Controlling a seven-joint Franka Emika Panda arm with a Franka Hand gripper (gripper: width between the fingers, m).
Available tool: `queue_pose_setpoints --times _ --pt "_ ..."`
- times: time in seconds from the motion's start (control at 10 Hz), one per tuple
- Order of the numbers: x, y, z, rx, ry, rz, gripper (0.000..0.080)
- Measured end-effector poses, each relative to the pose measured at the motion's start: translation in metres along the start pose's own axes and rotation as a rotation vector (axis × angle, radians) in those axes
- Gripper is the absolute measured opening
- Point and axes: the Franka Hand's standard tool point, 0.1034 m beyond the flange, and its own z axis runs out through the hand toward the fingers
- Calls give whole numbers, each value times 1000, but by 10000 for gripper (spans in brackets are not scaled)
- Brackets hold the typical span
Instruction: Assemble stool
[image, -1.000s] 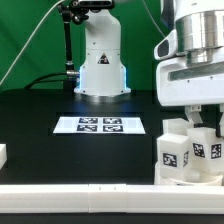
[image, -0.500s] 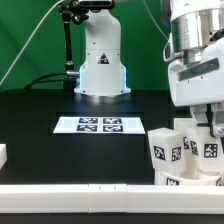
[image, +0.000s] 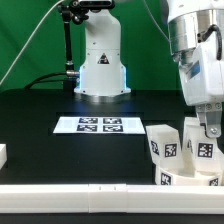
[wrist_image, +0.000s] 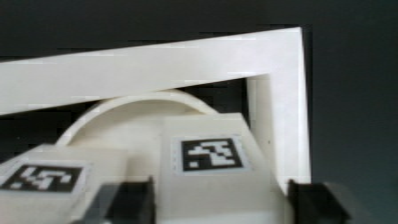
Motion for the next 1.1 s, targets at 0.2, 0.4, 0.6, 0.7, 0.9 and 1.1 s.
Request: queue_pose_setpoints --times 0.2,0.4,0.6,0.7,0.9,1.1 --pt "-1 -2 -1 -23 -4 -84 599" --pt "-7 -8 -8 -36 -22 -146 639" --pt "-6 -15 -16 -20 -30 -310 647" --pt "-6 -14 -15 -20 -27 -384 649" --pt "-5 -14 -15 -20 -26 -519 649" --pt "-8 -14 -15 -32 -11 -719 649"
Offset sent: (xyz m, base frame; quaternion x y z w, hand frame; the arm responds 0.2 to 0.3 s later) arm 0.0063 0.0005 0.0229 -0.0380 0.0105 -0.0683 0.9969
